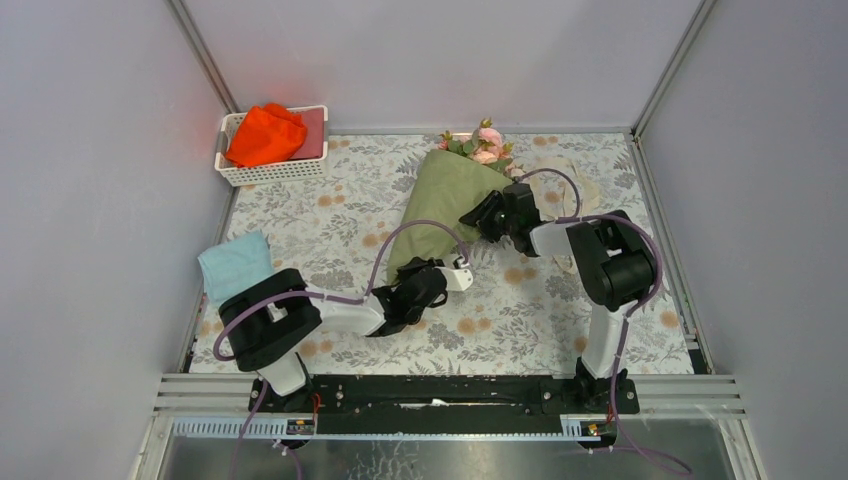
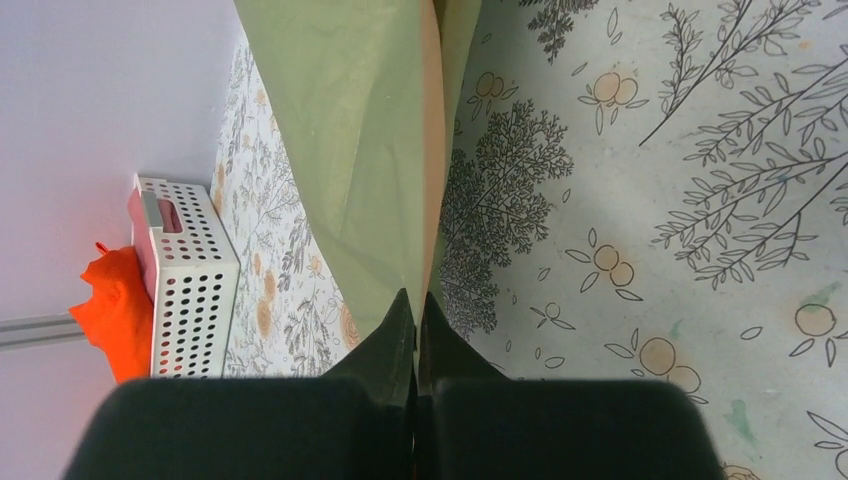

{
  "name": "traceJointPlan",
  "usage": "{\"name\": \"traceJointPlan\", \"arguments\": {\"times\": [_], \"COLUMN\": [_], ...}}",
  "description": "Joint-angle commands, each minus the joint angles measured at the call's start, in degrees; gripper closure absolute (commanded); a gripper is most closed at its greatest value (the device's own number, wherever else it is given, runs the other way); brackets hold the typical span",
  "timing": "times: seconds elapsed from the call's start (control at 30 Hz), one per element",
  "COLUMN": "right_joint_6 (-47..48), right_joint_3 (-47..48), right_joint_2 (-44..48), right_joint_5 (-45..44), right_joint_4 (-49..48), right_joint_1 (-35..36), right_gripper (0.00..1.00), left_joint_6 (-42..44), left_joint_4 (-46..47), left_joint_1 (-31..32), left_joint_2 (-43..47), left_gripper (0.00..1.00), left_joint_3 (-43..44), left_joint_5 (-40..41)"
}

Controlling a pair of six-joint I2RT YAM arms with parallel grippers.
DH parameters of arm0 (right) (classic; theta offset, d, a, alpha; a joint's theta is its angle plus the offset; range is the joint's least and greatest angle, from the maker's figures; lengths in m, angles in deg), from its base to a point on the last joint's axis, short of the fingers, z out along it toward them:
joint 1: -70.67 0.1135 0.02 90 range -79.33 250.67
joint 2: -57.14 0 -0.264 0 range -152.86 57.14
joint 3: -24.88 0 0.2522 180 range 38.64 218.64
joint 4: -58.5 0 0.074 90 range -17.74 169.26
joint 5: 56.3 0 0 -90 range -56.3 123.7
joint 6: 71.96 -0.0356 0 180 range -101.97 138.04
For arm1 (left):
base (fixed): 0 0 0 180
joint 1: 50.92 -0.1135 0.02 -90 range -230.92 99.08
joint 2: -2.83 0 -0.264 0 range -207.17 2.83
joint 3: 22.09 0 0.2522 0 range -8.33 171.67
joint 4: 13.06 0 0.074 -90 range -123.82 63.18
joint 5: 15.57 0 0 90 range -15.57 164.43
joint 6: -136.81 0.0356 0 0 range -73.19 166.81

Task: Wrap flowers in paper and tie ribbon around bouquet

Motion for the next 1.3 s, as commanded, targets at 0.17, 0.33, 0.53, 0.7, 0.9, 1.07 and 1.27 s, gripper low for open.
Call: {"name": "traceJointPlan", "arguments": {"times": [0.17, 0.33, 0.53, 0.7, 0.9, 1.07, 1.27], "right_joint_6": [11.0, 27.2, 36.8, 49.4, 53.8, 53.9, 53.4], "right_joint_3": [9.1, 11.4, 15.2, 34.4, 49.6, 44.6, 35.2], "right_joint_2": [0.6, 14.1, 15.9, -2.0, -16.8, -17.5, -13.1], "right_joint_5": [7.4, 2.7, 3.9, 5.8, 5.8, 7.6, 8.8], "right_joint_4": [9.7, 28.6, 35.8, 52.0, 60.5, 59.1, 57.3], "right_joint_1": [-1.7, -8.0, -21.9, -23.5, -23.4, -22.4, -19.1], "right_gripper": [0.24, 0.13, 0.12, 0.18, 0.19, 0.25, 0.58], "left_joint_6": [-5.3, -10.5, -16.1, -17.4, -17.9, -17.9, -18.0], "left_joint_4": [-4.3, -12.3, -21.6, -24.3, -26.9, -28.6, -30.0], "left_joint_1": [-1.4, -5.3, -8.7, -9.5, -10.7, -12.1, -13.8], "left_joint_2": [-3.8, -3.5, -0.8, 0.2, 1.4, 1.9, 1.6], "left_gripper": [1.00, 1.00, 1.00, 1.00, 1.00, 1.00, 1.00], "left_joint_3": [6.9, 11.6, 17.4, 19.6, 22.1, 24.3, 26.6], "left_joint_5": [1.2, -2.1, -8.5, -10.4, -11.4, -12.4, -13.3]}}
